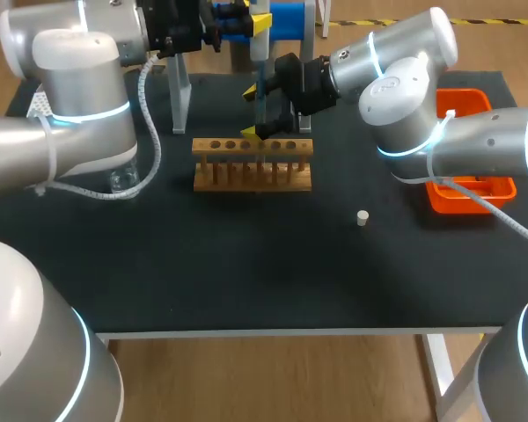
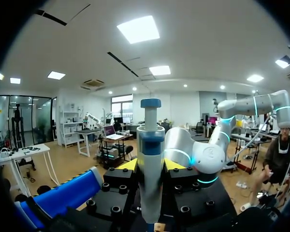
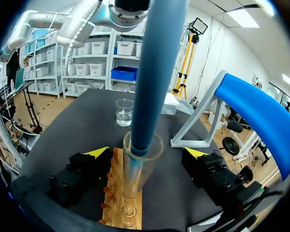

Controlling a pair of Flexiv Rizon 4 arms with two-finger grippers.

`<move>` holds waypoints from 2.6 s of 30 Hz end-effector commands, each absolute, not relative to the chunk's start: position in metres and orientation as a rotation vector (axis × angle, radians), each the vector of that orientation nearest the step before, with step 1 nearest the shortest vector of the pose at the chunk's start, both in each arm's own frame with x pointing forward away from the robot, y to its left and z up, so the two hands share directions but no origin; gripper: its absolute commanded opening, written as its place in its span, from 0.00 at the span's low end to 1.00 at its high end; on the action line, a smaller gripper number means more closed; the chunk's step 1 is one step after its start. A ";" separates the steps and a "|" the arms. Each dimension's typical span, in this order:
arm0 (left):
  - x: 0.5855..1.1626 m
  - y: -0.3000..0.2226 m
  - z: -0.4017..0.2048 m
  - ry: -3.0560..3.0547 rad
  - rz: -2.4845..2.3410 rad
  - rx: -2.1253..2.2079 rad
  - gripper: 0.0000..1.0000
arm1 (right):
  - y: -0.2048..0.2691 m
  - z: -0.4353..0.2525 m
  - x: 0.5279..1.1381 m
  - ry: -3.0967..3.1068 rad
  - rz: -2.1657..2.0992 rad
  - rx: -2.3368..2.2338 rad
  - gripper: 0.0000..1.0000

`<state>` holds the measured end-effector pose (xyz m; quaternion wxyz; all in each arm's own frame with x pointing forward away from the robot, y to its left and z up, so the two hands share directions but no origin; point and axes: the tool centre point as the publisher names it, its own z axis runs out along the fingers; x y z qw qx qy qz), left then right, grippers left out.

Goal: Invert the test tube, pick up the pipette, mount the tip to pipette, aspirate from beaker and dispense into the tube, eject the tip, return the pipette, and cap with the stopper.

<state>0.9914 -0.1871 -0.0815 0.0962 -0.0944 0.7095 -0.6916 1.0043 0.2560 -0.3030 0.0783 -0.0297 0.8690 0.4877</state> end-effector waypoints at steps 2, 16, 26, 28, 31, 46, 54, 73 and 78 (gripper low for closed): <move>0.991 -0.187 -0.081 2.101 -2.049 -0.282 0.00 | 0.256 -0.303 1.005 2.606 1.458 -0.090 1.00; 0.991 -0.187 -0.081 2.101 -2.049 -0.282 0.00 | 0.246 -0.296 1.005 2.588 1.473 -0.084 1.00; 0.991 -0.187 -0.081 2.101 -2.049 -0.282 0.00 | 0.222 -0.286 1.004 2.564 1.509 -0.075 1.00; 0.991 -0.187 -0.081 2.101 -2.049 -0.282 0.00 | 0.217 -0.284 1.004 2.558 1.520 -0.076 1.00; 0.991 -0.187 -0.081 2.101 -2.049 -0.282 0.00 | 0.211 -0.281 1.002 2.553 1.535 -0.080 1.00; 0.991 -0.187 -0.081 2.101 -2.049 -0.282 0.00 | 0.168 -0.238 0.990 2.460 1.714 -0.024 1.00; 0.991 -0.187 -0.081 2.101 -2.049 -0.282 0.00 | 0.147 -0.199 0.983 2.414 1.797 0.037 1.00; 0.991 -0.187 -0.081 2.101 -2.049 -0.282 0.00 | 0.134 -0.078 0.972 2.246 1.882 0.114 1.00; 0.991 -0.187 -0.081 2.101 -2.049 -0.282 0.00 | 0.140 -0.054 0.976 2.230 1.893 0.112 0.43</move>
